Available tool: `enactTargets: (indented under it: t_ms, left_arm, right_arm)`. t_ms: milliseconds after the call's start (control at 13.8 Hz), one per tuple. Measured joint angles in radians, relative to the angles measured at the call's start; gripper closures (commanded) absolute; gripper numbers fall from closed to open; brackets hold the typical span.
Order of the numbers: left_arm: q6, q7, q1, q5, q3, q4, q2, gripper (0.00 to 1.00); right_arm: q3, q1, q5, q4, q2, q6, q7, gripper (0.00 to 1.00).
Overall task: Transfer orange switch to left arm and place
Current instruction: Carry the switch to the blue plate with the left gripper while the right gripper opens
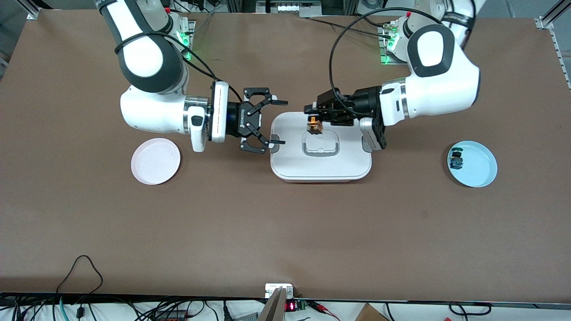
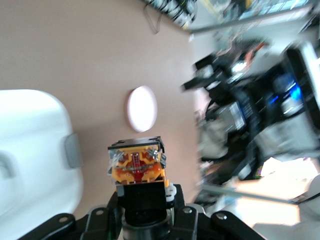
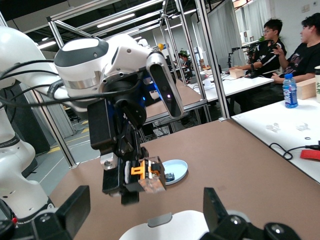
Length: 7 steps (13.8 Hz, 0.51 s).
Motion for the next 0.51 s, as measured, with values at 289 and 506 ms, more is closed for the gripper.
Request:
enactTargets:
  t_ms: [289,506]
  left_arm:
    - [-0.219,0.013,0.100,0.409,0.003,0.086,0.004,0.91]
    - [-0.372,0.116,0.128,0.692,0.003,0.160,0.020,0.91]
  right_arm:
    - [-0.054,-0.003,0.000,-0.064,-0.044,-0.010,0.000,0.00]
    - [-0.112,-0.023,0.000,-0.110,-0.072,-0.105,0.000,0.00]
